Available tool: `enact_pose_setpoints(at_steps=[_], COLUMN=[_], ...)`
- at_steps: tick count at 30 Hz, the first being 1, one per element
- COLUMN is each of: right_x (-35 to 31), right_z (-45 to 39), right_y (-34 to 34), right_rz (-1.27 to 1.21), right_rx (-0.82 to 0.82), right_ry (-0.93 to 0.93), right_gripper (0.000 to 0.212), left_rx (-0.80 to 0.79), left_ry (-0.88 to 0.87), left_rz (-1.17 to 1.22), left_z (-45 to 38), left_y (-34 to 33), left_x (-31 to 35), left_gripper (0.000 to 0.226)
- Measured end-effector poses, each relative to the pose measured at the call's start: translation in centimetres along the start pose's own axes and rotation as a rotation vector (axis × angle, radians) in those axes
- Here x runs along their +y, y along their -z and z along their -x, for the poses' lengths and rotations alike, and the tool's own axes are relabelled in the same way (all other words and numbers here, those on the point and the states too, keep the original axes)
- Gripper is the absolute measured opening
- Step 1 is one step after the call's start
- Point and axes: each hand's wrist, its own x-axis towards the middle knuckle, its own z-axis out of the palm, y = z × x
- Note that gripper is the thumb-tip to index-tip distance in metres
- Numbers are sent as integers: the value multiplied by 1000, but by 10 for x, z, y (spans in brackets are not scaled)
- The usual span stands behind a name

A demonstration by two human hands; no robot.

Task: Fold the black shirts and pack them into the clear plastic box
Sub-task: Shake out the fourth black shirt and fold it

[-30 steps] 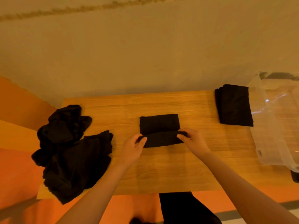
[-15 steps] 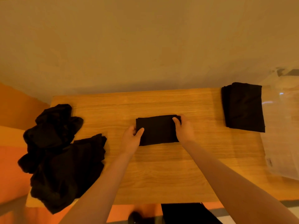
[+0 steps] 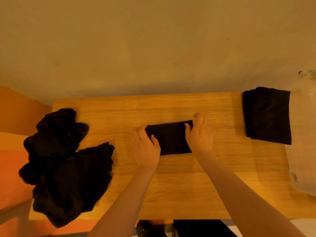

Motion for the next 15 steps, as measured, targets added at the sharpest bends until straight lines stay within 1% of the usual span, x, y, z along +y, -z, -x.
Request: enact_pose_setpoints(at_steps=[1, 2, 3, 4, 5, 6, 8, 12, 15], right_x=[-1, -3, -5, -4, -2, 1, 10, 14, 30], right_z=[4, 9, 14, 19, 23, 26, 25, 32, 39], right_y=[-2, -6, -12, -17, -21, -23, -25, -22, -15], right_rz=[36, 68, 84, 96, 121, 158, 232, 235, 199], right_rx=[68, 95, 55, -37, -135, -223, -305, -339, -330], right_ry=[158, 313, 439, 512, 529, 509, 450, 321, 191], right_gripper=[31, 33, 38, 42, 46, 51, 61, 70, 80], left_rx=[0, -55, -136, -214, -276, -321, -368, -419, -459], left_ry=[-168, -313, -412, -455, -463, -454, -448, -453, -383], left_rz=[-61, -115, -177, -257, -341, -412, -470, -494, -482], left_z=[2, 4, 6, 6, 6, 5, 1, -5, -15], left_y=[-3, -7, -11, -14, -18, -20, -20, -14, -5], left_x=[1, 3, 4, 3, -1, -8, -20, -32, -44], left_gripper=[32, 35, 41, 47, 52, 56, 62, 68, 74])
